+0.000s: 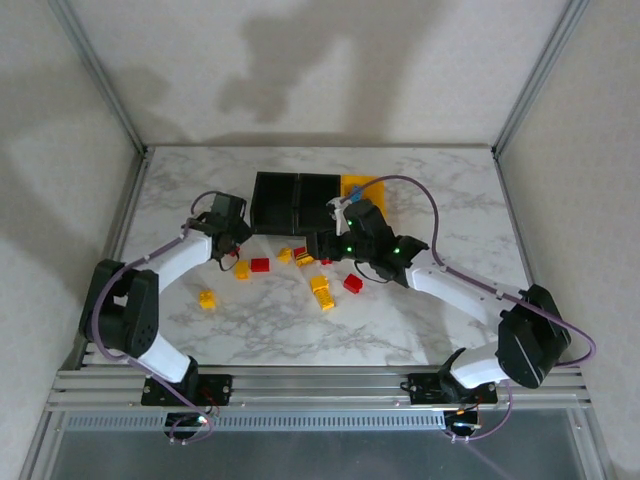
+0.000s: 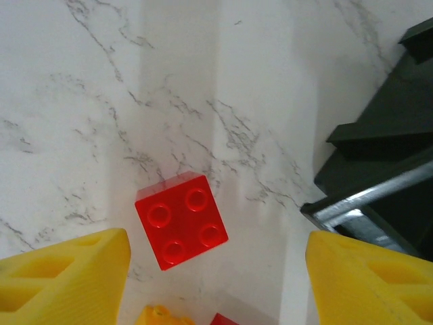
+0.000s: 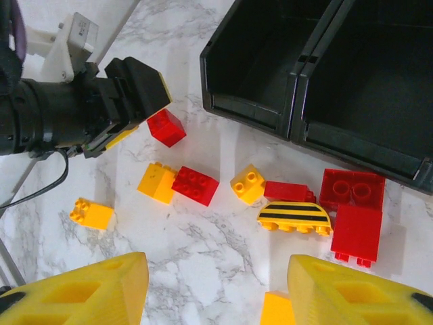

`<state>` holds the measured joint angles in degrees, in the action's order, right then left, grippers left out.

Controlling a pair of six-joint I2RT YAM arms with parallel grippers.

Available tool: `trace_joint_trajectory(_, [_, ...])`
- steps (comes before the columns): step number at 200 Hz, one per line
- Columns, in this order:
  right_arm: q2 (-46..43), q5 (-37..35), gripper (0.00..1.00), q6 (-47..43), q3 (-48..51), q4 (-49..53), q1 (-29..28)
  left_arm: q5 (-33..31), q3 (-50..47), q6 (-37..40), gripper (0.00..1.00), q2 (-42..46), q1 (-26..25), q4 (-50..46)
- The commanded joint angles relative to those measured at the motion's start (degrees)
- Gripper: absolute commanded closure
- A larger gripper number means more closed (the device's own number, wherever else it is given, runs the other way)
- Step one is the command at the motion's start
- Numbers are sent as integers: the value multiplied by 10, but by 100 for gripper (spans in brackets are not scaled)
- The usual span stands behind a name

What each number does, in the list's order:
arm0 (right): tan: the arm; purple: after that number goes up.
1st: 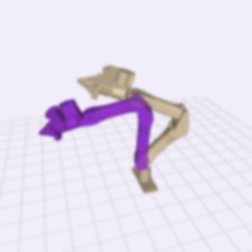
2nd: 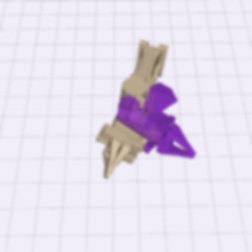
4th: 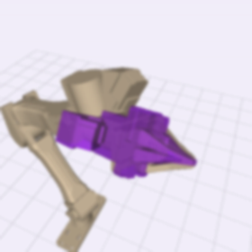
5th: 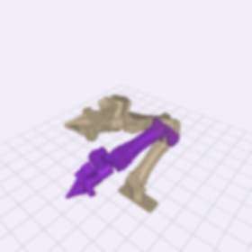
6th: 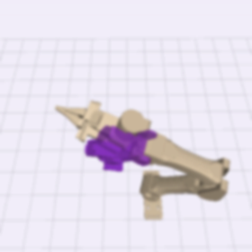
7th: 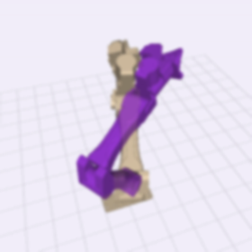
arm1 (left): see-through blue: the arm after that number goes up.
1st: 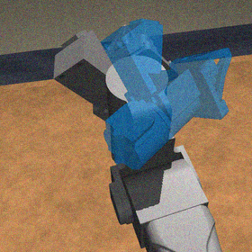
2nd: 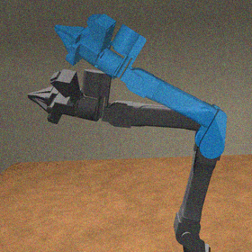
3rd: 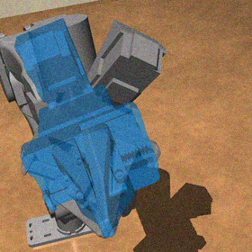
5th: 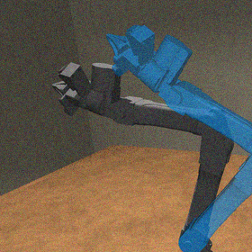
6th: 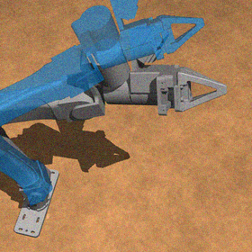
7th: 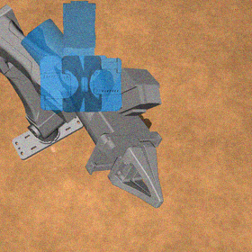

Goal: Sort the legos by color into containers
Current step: Pick up the lego from the middle-left of the table.

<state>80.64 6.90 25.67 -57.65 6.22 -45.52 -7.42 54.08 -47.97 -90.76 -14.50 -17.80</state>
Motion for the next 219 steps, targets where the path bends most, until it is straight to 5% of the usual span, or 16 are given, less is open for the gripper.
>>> trace_joint_trajectory(1, [-15,-15,44,-4,11,-7,0,-25,18,-10,31,-13,3,-7])
trace_joint_trajectory(83, [-28,-24,44,-4,18,-1,0,-52,37,-7,33,-77,6,8])
trace_joint_trajectory(169, [-38,-34,44,-1,24,-1,0,-51,27,7,61,-82,9,11])
trace_joint_trajectory(219, [-48,-42,45,5,33,5,2,-37,51,21,64,-28,-19,-17])
